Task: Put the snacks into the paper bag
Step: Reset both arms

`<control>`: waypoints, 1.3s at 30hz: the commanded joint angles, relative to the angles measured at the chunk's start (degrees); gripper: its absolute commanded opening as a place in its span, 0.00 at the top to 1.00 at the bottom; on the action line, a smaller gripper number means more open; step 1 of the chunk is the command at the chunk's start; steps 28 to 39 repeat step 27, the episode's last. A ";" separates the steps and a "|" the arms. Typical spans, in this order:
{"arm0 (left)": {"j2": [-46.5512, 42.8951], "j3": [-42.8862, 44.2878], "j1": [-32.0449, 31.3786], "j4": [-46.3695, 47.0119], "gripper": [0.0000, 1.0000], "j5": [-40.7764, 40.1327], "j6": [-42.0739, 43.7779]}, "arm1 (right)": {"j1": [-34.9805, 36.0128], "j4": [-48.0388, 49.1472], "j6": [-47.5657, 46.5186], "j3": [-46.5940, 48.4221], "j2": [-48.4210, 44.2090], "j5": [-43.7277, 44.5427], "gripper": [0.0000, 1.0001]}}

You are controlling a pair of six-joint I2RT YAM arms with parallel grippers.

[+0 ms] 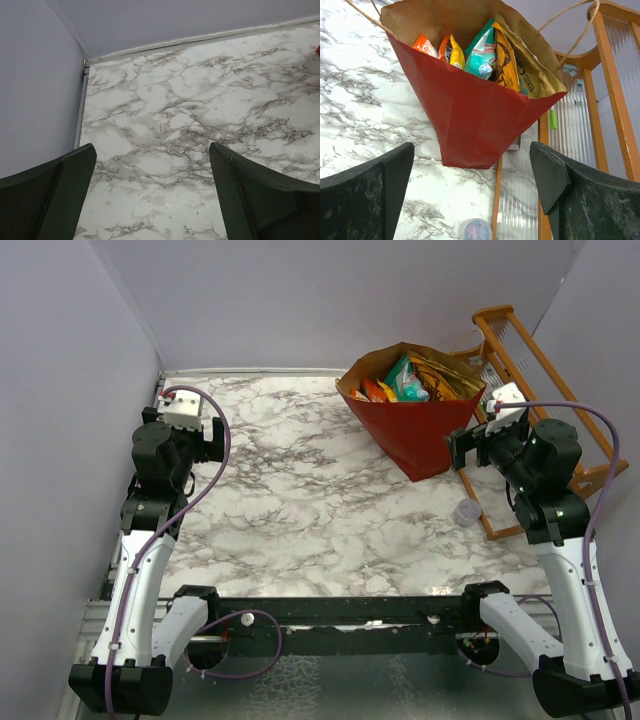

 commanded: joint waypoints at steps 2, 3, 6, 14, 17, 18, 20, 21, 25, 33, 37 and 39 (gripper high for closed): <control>-0.96 0.29 0.43 0.41 0.01 -0.32 -0.27 | -0.24 0.27 0.72 0.63 -0.07 -1.27 0.01; -0.96 0.30 0.43 0.38 0.01 -0.34 -0.38 | -0.24 0.27 0.72 0.59 -0.03 -1.28 0.01; -0.97 0.30 0.43 0.40 0.01 -0.31 -0.27 | -0.24 0.27 0.64 0.63 -0.03 -1.28 0.01; -0.96 0.43 0.43 0.31 0.01 -0.72 -0.38 | -0.24 0.09 0.55 1.07 0.06 -1.19 0.01; -0.98 0.39 0.43 0.29 0.01 -0.85 -0.41 | -0.24 0.05 0.55 1.07 0.13 -1.20 0.01; -0.97 0.47 0.43 0.24 0.01 -0.95 -0.42 | -0.24 0.03 0.55 1.07 0.14 -1.25 0.01; -0.93 0.41 0.43 0.31 0.01 -0.92 -0.41 | -0.24 -0.01 0.55 1.16 0.10 -1.28 0.01; -0.98 0.35 0.43 0.30 0.01 -0.93 -0.41 | -0.24 0.07 0.55 1.14 0.15 -1.28 0.01; -0.98 0.32 0.43 0.40 0.01 -0.97 -0.40 | -0.24 0.06 0.55 1.16 0.24 -1.28 0.01; -0.91 0.47 0.43 0.33 0.01 -1.01 -0.40 | -0.24 0.09 0.55 1.14 0.25 -1.28 0.01; -0.91 0.47 0.43 0.33 0.01 -1.01 -0.40 | -0.24 0.09 0.55 1.14 0.25 -1.28 0.01; -0.91 0.47 0.43 0.33 0.01 -1.01 -0.40 | -0.24 0.09 0.55 1.14 0.25 -1.28 0.01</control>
